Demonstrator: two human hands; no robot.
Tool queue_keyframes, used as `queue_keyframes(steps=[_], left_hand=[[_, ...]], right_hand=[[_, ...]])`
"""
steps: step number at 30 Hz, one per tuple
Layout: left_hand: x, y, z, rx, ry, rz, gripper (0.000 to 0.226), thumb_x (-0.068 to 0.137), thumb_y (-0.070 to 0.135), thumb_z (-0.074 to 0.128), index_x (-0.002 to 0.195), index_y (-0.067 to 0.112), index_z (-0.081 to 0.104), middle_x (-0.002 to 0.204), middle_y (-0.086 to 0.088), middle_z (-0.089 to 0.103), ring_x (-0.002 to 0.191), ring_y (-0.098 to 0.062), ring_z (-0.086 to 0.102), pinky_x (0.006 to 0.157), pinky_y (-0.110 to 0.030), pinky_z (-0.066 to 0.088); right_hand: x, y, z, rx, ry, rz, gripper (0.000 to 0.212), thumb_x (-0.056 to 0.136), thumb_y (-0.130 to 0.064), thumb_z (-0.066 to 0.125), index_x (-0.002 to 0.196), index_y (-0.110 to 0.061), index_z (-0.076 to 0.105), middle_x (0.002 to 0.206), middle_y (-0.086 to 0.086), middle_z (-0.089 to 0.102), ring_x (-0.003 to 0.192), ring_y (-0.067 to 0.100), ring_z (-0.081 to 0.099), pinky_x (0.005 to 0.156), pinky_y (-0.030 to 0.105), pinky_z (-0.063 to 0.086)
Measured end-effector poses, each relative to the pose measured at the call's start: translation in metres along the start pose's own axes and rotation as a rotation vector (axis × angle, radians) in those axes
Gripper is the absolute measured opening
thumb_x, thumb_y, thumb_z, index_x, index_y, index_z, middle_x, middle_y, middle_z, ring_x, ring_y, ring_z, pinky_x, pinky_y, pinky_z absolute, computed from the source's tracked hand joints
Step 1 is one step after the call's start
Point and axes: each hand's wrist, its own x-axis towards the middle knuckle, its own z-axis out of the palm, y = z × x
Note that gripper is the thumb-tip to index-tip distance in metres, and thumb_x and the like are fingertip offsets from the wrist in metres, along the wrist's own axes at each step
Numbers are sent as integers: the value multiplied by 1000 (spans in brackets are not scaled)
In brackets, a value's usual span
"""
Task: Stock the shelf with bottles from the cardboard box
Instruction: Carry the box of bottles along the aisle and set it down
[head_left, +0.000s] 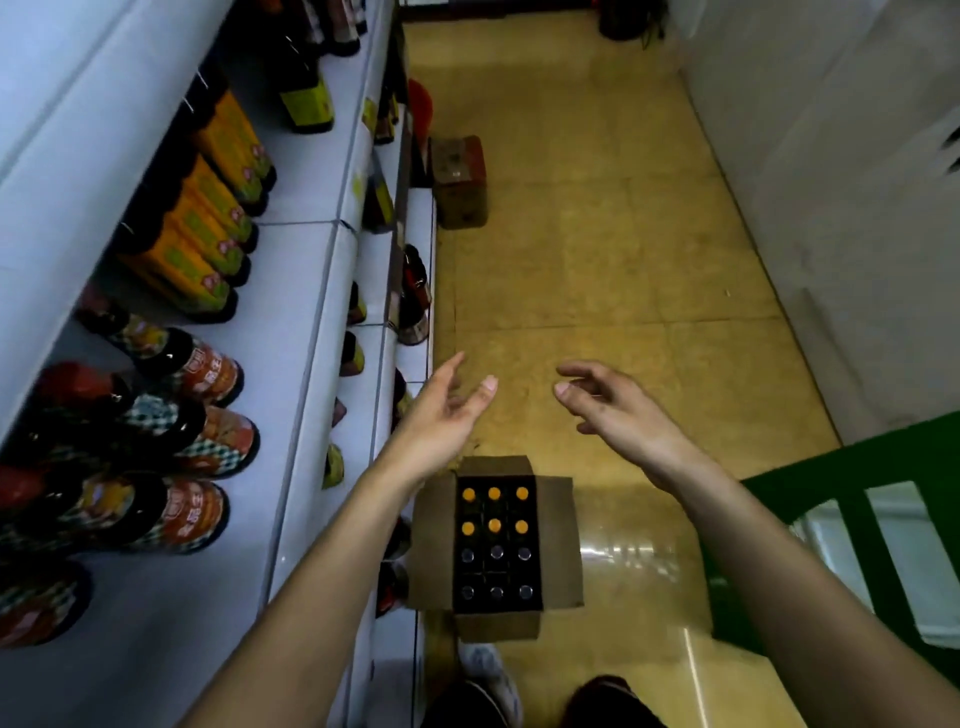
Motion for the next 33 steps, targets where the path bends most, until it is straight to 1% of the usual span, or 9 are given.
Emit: queue_keyframes(steps=[4, 8, 12, 18, 22, 24, 27, 29, 33], left_hand=[[28, -44, 12, -4, -63, -114, 73, 98, 53, 56, 160, 35, 23, 163, -5, 37, 146, -19, 41, 121, -41, 35], [56, -85, 31, 21, -79, -214, 70, 101, 50, 53, 161, 33, 22, 165, -4, 31, 150, -18, 36, 120, -35, 31], [82, -122, 48, 81, -75, -246, 83, 89, 74, 52, 159, 42, 19, 167, 0, 30, 151, -21, 34, 124, -49, 29], [122, -188, 79, 131, -16, -317, 101, 74, 91, 47, 158, 42, 21, 163, 7, 37, 149, -17, 37, 123, -46, 33], [142, -227, 101, 163, -7, -392, 74, 99, 57, 54, 161, 33, 22, 164, 4, 32, 150, -20, 34, 110, -24, 28], [151, -253, 111, 187, -2, -427, 69, 100, 53, 54, 160, 30, 27, 162, 3, 34, 147, -20, 37, 103, -21, 29], [159, -299, 125, 204, -1, -509, 61, 101, 51, 53, 155, 26, 38, 149, 4, 43, 137, -16, 45, 105, -25, 36], [163, -329, 133, 204, 5, -567, 70, 94, 66, 53, 154, 31, 38, 152, 1, 45, 139, -22, 48, 112, -38, 43], [183, -456, 157, 268, -37, -601, 89, 74, 96, 35, 138, 35, 48, 131, -3, 62, 119, -24, 62, 99, -48, 54]], right_hand=[[24, 46, 16, -12, -44, 93, 36, 99, -41, 61, 132, -26, 60, 116, -2, 66, 113, 12, 62, 106, 45, 51], [55, 93, 30, -15, -122, 191, 32, 99, -41, 61, 129, -28, 61, 122, 2, 65, 114, 12, 62, 107, 44, 50], [92, 134, 41, -37, -193, 218, 35, 99, -44, 60, 130, -27, 62, 122, 1, 65, 116, 17, 62, 106, 47, 51], [151, 203, 59, -58, -271, 259, 35, 100, -36, 61, 130, -17, 62, 119, 2, 65, 117, 22, 61, 106, 45, 50], [179, 254, 70, -77, -310, 301, 30, 99, -36, 61, 123, -18, 66, 116, -1, 67, 115, 20, 63, 103, 44, 51], [190, 282, 77, -82, -328, 345, 30, 98, -37, 62, 120, -18, 67, 118, 2, 68, 107, 17, 63, 92, 37, 53], [201, 326, 90, -162, -373, 352, 32, 93, -45, 63, 112, -20, 68, 107, -2, 66, 98, 15, 61, 74, 24, 42], [204, 359, 101, -222, -402, 385, 26, 97, -38, 63, 117, -21, 66, 109, -6, 66, 103, 13, 62, 76, 22, 42], [216, 435, 128, -275, -408, 442, 23, 96, -31, 67, 116, -21, 63, 116, 5, 70, 109, 22, 67, 93, 34, 49]])
